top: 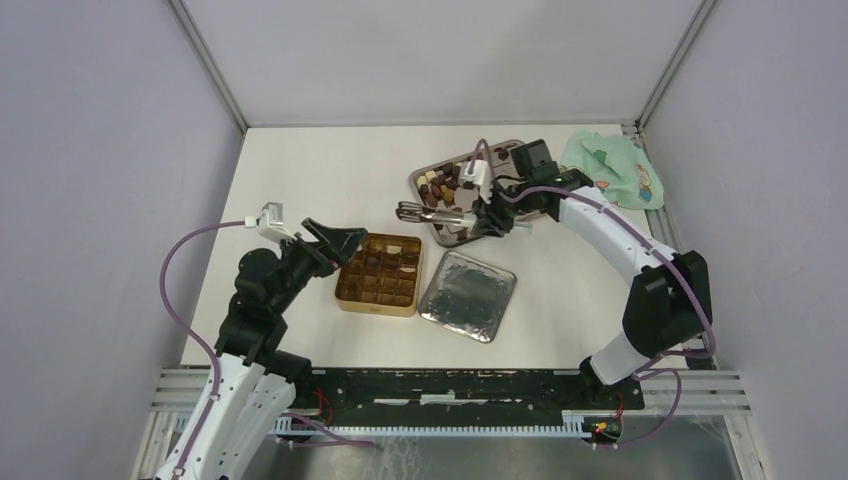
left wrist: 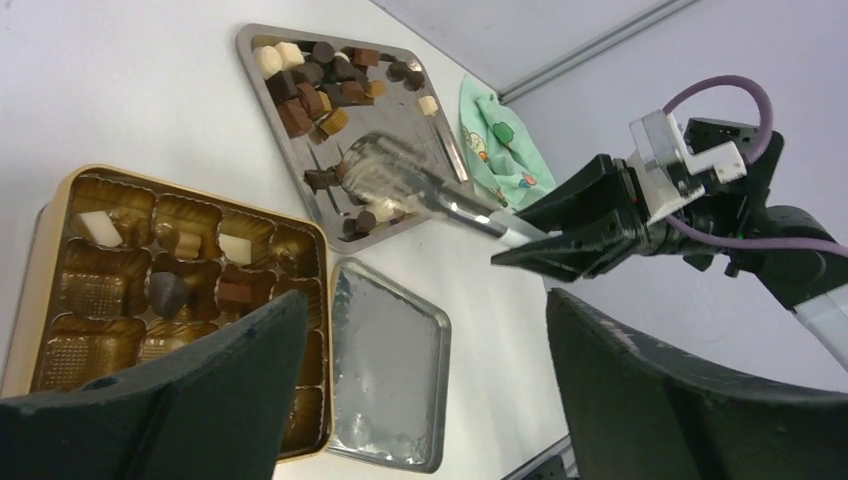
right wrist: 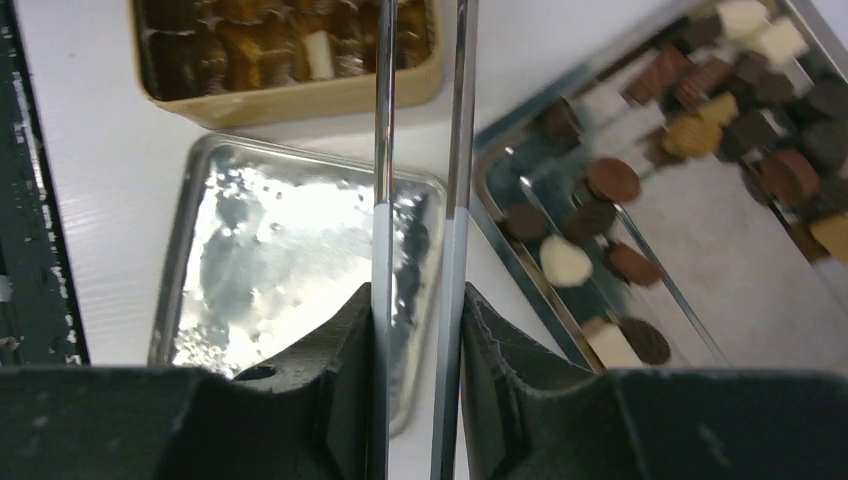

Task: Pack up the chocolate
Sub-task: Place the fake chocolate in the packing box, then pick up the fake chocolate from the plate.

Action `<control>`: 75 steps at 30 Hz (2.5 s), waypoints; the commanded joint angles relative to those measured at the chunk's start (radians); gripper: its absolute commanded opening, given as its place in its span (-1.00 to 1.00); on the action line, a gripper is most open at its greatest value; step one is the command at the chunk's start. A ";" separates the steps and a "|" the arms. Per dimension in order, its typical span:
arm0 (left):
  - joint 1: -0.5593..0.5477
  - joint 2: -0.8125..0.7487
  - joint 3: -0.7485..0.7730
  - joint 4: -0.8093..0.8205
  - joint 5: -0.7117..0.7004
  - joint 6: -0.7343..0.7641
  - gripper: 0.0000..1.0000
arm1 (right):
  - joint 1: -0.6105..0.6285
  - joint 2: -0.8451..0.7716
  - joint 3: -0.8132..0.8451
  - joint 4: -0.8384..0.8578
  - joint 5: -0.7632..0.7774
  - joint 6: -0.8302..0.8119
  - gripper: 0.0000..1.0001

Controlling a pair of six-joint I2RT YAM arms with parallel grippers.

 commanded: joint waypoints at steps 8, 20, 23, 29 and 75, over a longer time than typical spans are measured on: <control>0.000 0.029 -0.070 0.200 0.098 -0.096 0.99 | -0.360 -0.016 -0.017 -0.069 0.056 -0.137 -0.25; -0.002 0.022 -0.063 0.156 0.073 -0.080 0.99 | -0.430 0.049 -0.033 -0.114 0.258 -0.394 -0.24; -0.002 0.018 -0.067 0.157 0.072 -0.084 0.99 | -0.430 0.071 -0.022 -0.116 0.281 -0.416 -0.24; -0.002 0.022 -0.067 0.157 0.071 -0.090 0.99 | -0.427 0.114 0.018 -0.121 0.265 -0.424 -0.21; -0.013 0.028 -0.080 0.167 0.059 -0.117 0.98 | -0.368 0.102 0.024 -0.027 0.190 -0.272 -1.00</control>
